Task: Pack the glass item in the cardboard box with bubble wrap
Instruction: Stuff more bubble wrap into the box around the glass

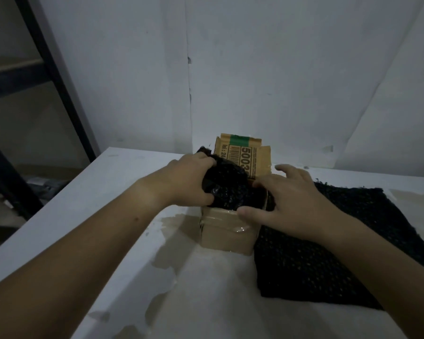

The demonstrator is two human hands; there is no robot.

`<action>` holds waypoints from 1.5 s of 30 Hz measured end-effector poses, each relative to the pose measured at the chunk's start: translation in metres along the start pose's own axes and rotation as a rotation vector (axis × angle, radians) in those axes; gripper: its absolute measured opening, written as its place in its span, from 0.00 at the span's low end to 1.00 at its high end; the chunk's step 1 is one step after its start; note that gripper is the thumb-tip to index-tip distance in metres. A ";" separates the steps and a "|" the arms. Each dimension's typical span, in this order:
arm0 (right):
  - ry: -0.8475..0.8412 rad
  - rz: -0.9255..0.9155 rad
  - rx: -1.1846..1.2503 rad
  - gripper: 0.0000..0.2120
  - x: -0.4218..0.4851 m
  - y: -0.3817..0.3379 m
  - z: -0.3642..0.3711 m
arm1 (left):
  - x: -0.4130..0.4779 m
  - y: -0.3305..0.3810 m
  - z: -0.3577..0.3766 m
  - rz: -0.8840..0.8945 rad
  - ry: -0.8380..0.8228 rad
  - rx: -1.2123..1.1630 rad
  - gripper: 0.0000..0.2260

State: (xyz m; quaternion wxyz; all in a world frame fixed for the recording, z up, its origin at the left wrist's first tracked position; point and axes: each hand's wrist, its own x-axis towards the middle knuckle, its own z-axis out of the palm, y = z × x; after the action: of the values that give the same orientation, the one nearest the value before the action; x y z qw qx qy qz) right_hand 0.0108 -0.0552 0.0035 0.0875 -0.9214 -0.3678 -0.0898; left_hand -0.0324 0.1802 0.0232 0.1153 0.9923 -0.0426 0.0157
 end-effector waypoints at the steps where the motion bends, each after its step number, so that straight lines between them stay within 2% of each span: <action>1: -0.054 0.006 -0.036 0.40 0.003 0.000 0.002 | -0.001 0.000 0.001 0.032 0.028 0.017 0.28; 3: -0.125 -0.014 -0.061 0.41 0.010 -0.001 0.007 | -0.003 0.001 0.001 0.063 0.060 0.041 0.25; 6: -0.183 -0.036 -0.052 0.34 0.020 -0.004 0.016 | -0.003 0.001 0.001 0.085 0.081 0.025 0.21; 11: -0.241 -0.027 -0.002 0.35 0.022 0.002 0.019 | -0.005 0.001 0.000 0.114 0.090 -0.096 0.23; 14: -0.177 -0.027 0.057 0.36 0.019 0.003 0.017 | -0.003 0.001 0.000 0.089 0.050 -0.119 0.24; 17: -0.015 -0.070 0.129 0.38 0.018 0.002 0.015 | -0.001 0.008 0.006 0.088 -0.015 -0.113 0.19; 20: -0.018 -0.126 0.117 0.41 0.020 -0.002 0.018 | 0.000 0.014 0.012 0.109 -0.027 -0.007 0.16; 22: -0.054 -0.143 0.102 0.42 0.024 -0.003 0.023 | 0.003 0.016 0.012 0.120 -0.027 0.038 0.15; 25: -0.129 -0.129 0.098 0.37 0.034 -0.004 0.026 | 0.004 0.020 0.013 0.141 -0.026 0.073 0.13; 28: -0.320 -0.032 0.067 0.36 0.052 -0.005 0.026 | 0.002 0.019 0.012 0.159 -0.055 0.053 0.13; 30: -0.454 0.021 0.038 0.40 0.064 -0.006 0.025 | -0.001 0.015 0.008 0.147 -0.041 -0.092 0.14; 32: -0.554 0.046 0.010 0.49 0.071 -0.008 0.023 | -0.003 0.009 0.004 0.142 0.094 -0.267 0.14; 34: -0.587 0.055 -0.001 0.52 0.072 -0.008 0.023 | -0.002 0.001 0.004 0.095 0.205 -0.335 0.13; 35: -0.569 0.048 0.002 0.51 0.070 -0.008 0.024 | 0.000 -0.004 0.006 0.048 0.194 -0.314 0.14; 37: -0.476 0.014 0.032 0.47 0.061 -0.006 0.028 | 0.004 -0.013 0.008 -0.074 0.062 -0.279 0.17; 38: -0.419 0.002 0.065 0.49 0.056 -0.006 0.031 | 0.006 -0.016 0.009 -0.118 -0.006 -0.287 0.18; 41: -0.244 -0.021 0.173 0.54 0.042 -0.006 0.037 | 0.013 -0.016 0.008 -0.140 -0.118 -0.302 0.17; 45: -0.104 -0.079 0.227 0.50 0.035 -0.008 0.036 | 0.022 -0.006 0.018 -0.164 -0.226 -0.242 0.15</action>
State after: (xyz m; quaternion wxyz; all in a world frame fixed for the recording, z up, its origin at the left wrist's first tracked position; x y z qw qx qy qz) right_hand 0.0334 -0.0180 -0.0231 0.1685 -0.8939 -0.4155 -0.0030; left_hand -0.0094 0.1804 0.0053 0.2292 0.9668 0.0242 -0.1104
